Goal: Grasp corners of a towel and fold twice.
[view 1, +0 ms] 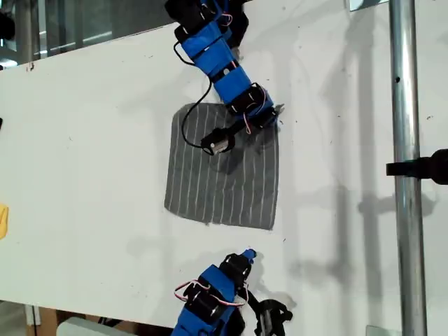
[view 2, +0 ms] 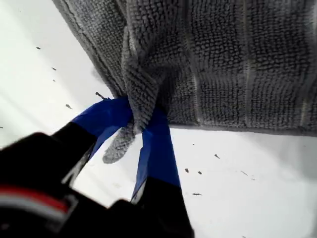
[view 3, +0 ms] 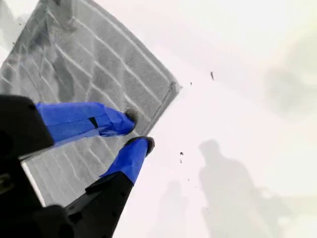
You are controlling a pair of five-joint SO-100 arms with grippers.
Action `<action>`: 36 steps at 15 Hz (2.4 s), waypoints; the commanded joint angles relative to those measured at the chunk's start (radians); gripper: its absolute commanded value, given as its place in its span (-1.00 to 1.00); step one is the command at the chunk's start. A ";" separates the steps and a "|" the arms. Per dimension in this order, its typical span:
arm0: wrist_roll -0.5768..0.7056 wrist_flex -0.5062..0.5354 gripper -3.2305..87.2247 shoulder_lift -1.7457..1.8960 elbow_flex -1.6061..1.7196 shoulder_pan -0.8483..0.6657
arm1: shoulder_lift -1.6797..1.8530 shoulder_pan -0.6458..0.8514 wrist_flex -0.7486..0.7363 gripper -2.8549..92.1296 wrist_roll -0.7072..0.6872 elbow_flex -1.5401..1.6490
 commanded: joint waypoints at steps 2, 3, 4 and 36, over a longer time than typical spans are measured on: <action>0.046 -0.092 -0.70 -0.106 -0.058 -0.044 | 0.031 0.012 -0.011 -0.94 -0.018 -0.006; 0.087 -0.135 -0.62 -0.181 -0.075 -0.058 | 0.037 0.014 -0.011 -0.94 -0.025 -0.006; 0.129 -0.137 -0.53 -0.287 -0.140 -0.074 | 0.041 0.020 -0.012 -0.94 -0.035 -0.009; 0.166 0.222 -0.99 -0.604 -0.727 0.048 | 0.078 -0.156 0.253 -0.94 -0.035 -0.554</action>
